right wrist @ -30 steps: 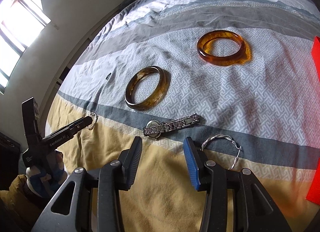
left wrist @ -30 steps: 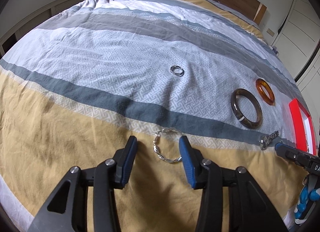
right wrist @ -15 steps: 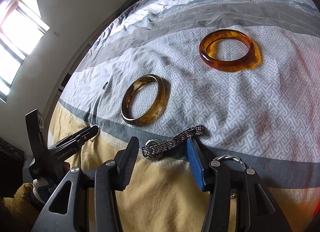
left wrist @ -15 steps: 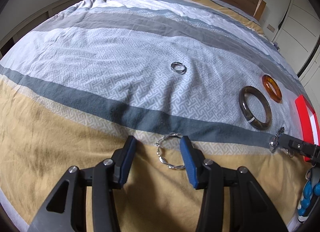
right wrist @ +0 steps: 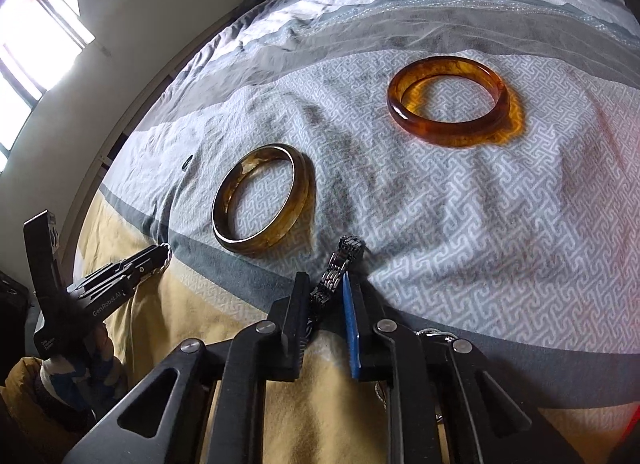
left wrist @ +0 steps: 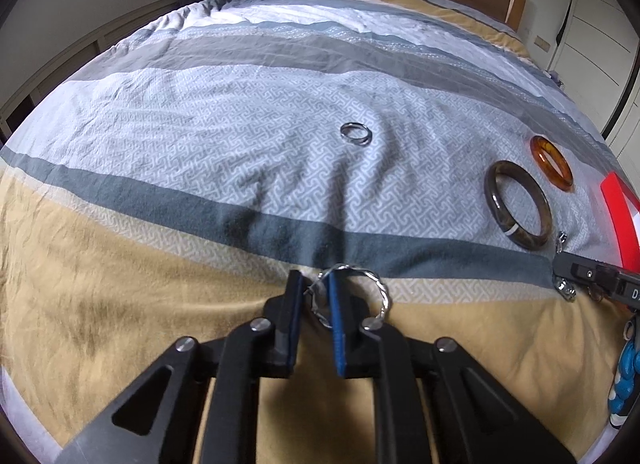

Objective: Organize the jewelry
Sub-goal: 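Grasp the twisted silver hoop with the left tool while the right tool grasps the silver link watch, then carry the twisted hoop and the link watch over the red box with both tools, then open both tools to drop the watch and the twisted hoop into the box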

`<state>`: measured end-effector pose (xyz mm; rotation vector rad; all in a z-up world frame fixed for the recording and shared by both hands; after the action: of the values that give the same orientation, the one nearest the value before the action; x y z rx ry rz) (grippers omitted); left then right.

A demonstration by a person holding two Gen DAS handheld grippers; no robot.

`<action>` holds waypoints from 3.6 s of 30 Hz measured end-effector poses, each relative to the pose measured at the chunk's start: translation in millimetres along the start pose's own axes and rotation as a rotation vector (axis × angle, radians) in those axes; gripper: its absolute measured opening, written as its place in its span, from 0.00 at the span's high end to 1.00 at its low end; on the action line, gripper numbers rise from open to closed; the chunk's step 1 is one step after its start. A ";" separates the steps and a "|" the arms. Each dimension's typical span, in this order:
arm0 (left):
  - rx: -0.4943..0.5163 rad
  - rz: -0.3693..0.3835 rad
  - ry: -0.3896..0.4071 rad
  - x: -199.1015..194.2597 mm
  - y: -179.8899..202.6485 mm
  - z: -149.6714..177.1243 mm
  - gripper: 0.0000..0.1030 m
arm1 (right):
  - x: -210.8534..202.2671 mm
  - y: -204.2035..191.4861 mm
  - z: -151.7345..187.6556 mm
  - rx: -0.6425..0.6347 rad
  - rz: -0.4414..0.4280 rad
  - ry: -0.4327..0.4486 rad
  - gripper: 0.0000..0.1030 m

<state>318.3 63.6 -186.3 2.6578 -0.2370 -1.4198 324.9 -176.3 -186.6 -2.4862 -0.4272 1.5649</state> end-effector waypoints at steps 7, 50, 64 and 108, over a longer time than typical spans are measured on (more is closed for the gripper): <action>-0.027 -0.001 0.021 -17.5 2.3 -4.2 0.94 | -16.4 -11.4 10.2 -0.046 -0.016 -0.003 0.90; 0.216 0.300 0.045 -65.8 324.8 -46.6 0.94 | -254.4 213.9 0.4 0.136 0.215 0.335 0.91; 0.359 0.352 -0.018 25.2 444.8 -51.4 0.94 | -208.6 299.7 -21.5 0.126 0.289 0.280 0.91; 0.420 0.413 -0.080 32.3 466.7 -16.4 0.77 | -230.1 310.8 12.0 0.044 0.400 0.217 0.69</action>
<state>311.5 -399.8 -120.6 2.6220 -1.1316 -1.4589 266.5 -545.6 -87.5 -2.7897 0.1452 1.3770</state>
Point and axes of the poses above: each gripper's, at about its wrist camera, not at the fingertips, and x roughly the way its jaws point, y to its right, z to its underside, the point moved 9 cm from there along x, roughly the way its jaws point, and after that the axes turned 9 degrees about z, right-handed, at the moved point
